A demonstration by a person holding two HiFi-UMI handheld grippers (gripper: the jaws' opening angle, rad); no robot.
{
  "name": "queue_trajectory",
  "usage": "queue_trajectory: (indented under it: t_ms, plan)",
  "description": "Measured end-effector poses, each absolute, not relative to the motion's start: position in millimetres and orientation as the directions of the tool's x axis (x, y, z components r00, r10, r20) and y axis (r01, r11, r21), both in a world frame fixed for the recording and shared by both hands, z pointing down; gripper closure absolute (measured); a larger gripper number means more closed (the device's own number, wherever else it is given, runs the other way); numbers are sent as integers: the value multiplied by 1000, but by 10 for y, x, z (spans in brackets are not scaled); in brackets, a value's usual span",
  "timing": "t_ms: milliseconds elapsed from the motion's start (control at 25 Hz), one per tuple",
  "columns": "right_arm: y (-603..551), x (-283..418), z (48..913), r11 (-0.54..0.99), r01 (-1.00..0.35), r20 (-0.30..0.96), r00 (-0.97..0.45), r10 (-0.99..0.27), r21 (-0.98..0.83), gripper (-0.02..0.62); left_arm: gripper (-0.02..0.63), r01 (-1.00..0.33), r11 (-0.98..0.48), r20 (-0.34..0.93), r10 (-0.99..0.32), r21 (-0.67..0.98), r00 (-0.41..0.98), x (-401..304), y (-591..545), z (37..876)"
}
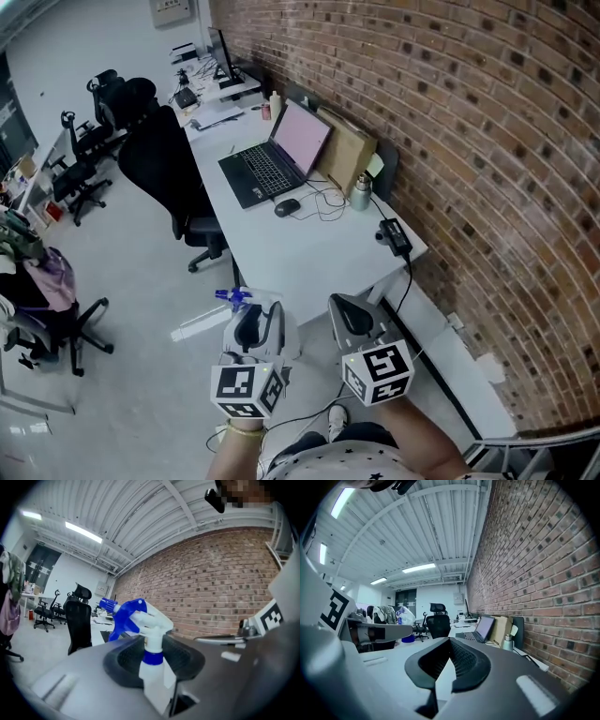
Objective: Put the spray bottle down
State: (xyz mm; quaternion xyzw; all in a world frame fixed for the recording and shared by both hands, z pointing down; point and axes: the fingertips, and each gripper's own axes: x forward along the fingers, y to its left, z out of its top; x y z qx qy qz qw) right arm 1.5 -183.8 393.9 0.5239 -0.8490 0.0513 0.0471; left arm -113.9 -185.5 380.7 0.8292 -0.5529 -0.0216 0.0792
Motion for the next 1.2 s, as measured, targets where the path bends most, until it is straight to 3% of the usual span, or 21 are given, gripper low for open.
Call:
queue_trajectory:
  t_ms: [600, 1200]
  plan:
    - [-3029, 173, 4266, 530, -847, 194, -528, -827, -49, 597, 488, -939, -317, 1, -947, 132, 320, -819, -3420, 3971]
    - [-3055, 406, 4541, 514, -852, 235, -523, -819, -102, 597, 486, -945, -316, 24, -947, 89, 319, -567, -3605, 4215]
